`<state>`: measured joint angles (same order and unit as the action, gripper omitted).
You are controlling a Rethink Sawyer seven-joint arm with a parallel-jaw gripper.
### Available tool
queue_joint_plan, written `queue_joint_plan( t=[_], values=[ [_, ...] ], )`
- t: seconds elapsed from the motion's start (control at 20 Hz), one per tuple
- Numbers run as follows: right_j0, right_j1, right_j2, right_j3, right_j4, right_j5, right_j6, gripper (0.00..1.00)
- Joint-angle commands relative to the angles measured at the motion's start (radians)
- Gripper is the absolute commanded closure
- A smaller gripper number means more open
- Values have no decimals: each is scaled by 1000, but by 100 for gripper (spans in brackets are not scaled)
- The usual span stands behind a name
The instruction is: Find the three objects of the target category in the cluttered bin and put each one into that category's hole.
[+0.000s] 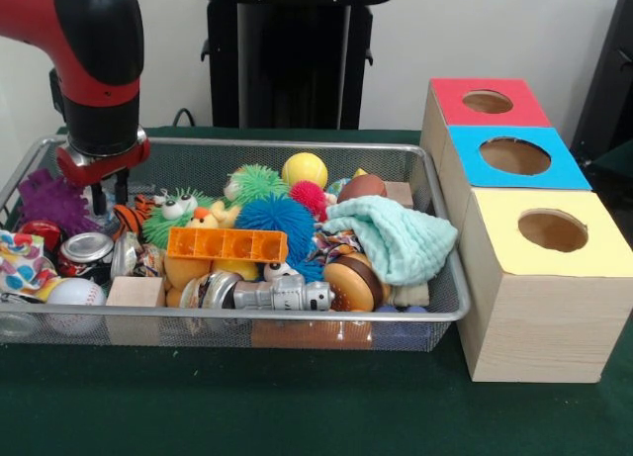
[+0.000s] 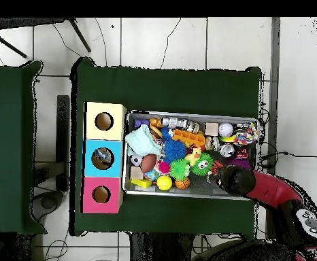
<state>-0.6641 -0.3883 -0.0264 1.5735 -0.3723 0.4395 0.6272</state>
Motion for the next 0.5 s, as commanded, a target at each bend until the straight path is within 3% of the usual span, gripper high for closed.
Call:
queue_joint_plan(
  t=[0.05,0.25,0.5],
  values=[
    [-38,176,87,-74,-89,-177,113,100],
    [-36,149,87,-54,-77,-142,114,100],
    [-16,17,78,41,-24,-37,141,100]
  ],
)
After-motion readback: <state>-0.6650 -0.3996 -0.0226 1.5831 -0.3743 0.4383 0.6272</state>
